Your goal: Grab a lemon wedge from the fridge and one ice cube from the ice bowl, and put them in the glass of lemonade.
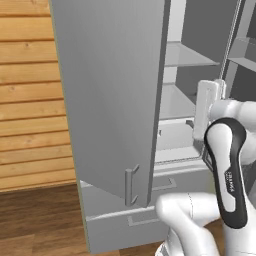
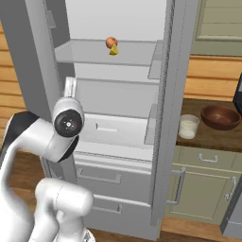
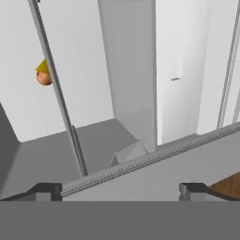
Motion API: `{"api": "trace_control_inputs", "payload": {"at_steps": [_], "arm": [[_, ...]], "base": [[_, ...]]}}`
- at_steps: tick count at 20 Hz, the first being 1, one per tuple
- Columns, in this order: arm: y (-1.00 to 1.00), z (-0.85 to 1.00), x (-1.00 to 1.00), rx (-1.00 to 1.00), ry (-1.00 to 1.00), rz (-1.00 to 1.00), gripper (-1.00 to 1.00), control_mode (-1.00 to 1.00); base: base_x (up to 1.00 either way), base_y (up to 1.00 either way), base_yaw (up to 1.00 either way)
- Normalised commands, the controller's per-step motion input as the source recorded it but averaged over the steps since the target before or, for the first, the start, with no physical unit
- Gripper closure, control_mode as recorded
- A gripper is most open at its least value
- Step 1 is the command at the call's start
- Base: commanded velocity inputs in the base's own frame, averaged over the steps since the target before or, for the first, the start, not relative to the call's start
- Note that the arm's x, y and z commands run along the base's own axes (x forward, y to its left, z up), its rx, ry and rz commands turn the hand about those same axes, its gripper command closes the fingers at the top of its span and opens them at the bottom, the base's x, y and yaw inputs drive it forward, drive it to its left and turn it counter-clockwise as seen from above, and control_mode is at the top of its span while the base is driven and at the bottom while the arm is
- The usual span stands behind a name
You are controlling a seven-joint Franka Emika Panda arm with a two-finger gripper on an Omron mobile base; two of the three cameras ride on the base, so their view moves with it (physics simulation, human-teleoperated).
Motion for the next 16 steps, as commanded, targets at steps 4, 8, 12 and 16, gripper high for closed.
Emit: {"api": "trace_control_inputs", "payload": {"at_steps": [4, 8, 12, 16], "arm": [[0.15, -0.27, 0.58, 0.00, 0.12, 0.04, -1.00, -1.00], [0.26, -0.41, 0.69, 0.00, 0.08, 0.11, -1.00, -1.00], [0.07, -0.19, 0.40, 0.00, 0.00, 0.18, -1.00, -1.00], [0.00, -0.01, 0.31, 0.00, -0.01, 0.22, -1.00, -1.00]], "base": [[0.00, 0.00, 0.00], [0.00, 0.00, 0.00], [0.00, 0.00, 0.00], [0.00, 0.00, 0.00]]}}
